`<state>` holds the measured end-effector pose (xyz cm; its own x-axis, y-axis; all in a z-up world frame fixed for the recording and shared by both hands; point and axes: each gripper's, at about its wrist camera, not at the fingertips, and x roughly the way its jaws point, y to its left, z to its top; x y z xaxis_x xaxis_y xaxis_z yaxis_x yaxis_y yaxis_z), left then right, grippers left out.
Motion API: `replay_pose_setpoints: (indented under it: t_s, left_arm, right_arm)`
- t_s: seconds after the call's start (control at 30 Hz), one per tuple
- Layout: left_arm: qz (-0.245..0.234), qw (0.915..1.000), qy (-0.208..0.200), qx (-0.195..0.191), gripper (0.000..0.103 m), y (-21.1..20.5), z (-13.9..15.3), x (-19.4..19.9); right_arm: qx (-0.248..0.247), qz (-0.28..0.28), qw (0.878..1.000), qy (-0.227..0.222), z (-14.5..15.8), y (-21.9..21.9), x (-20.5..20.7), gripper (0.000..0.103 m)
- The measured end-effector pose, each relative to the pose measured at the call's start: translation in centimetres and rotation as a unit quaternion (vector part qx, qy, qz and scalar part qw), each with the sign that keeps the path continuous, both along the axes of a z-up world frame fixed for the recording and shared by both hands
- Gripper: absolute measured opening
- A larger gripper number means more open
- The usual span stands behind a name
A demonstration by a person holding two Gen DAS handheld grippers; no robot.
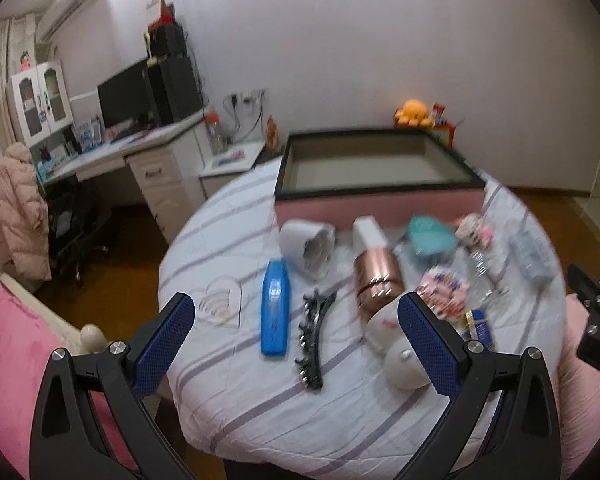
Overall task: Organize rigid objects
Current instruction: 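Grasp the blue highlighter with the left tool while the right tool grasps the Dental Flossers case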
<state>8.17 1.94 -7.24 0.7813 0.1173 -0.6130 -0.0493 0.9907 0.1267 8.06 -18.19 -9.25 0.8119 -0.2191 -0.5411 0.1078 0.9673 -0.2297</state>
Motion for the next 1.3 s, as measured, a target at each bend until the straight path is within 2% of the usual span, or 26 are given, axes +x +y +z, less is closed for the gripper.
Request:
replay_pose_setpoints:
  t_s: [0.17, 0.4, 0.77, 0.93, 1.0, 1.07, 1.13, 1.2, 1.23, 1.27, 1.3]
  left_arm:
    - [0.011, 0.9989, 0.045, 0.005, 0.103, 0.7, -2.2, 1.5]
    - [0.025, 0.9979, 0.059, 0.01, 0.103, 1.8, -2.5, 3.2]
    - [0.05, 0.9926, 0.109, 0.02, 0.101, 4.6, -4.6, 8.1]
    - [0.05, 0.9877, 0.147, 0.019, 0.086, 5.1, -6.4, 10.2]
    - [0.044, 0.9874, 0.151, 0.012, 0.081, 5.2, -6.8, 10.7]
    - [0.035, 0.9877, 0.151, 0.02, 0.079, 4.9, -7.0, 10.9]
    - [0.026, 0.9885, 0.146, 0.027, 0.072, 4.5, -7.1, 11.0]
    - [-0.008, 0.9901, 0.14, 0.002, 0.04, 4.2, -7.2, 11.0]
    - [-0.02, 0.9902, 0.138, -0.008, 0.033, 4.2, -7.3, 11.0]
    - [-0.025, 0.9904, 0.136, -0.004, 0.028, 3.9, -7.3, 10.9]
    - [-0.026, 0.9907, 0.134, 0.006, 0.027, 3.5, -7.3, 10.8]
  right_arm:
    - [0.008, -0.009, 0.999, 0.033, -1.9, -0.8, 1.3, 0.103]
    - [0.003, -0.027, 0.999, 0.047, -2.4, -1.6, 3.2, 0.103]
    - [0.011, -0.046, 0.995, 0.087, -4.1, -3.3, 7.7, 0.103]
    - [0.033, -0.043, 0.994, 0.099, -4.7, -3.7, 9.6, 0.103]
    - [0.036, -0.039, 0.993, 0.106, -5.0, -3.7, 10.3, 0.103]
    - [0.035, -0.036, 0.992, 0.117, -5.6, -3.5, 11.1, 0.103]
    - [0.033, -0.034, 0.99, 0.135, -6.6, -3.2, 11.9, 0.103]
    - [0.027, -0.039, 0.988, 0.147, -7.6, -3.1, 12.9, 0.103]
    - [0.039, -0.035, 0.988, 0.148, -7.8, -3.3, 13.1, 0.102]
    - [0.064, -0.031, 0.986, 0.151, -8.0, -3.7, 13.3, 0.095]
    - [0.093, -0.024, 0.983, 0.158, -8.1, -4.2, 13.5, 0.091]
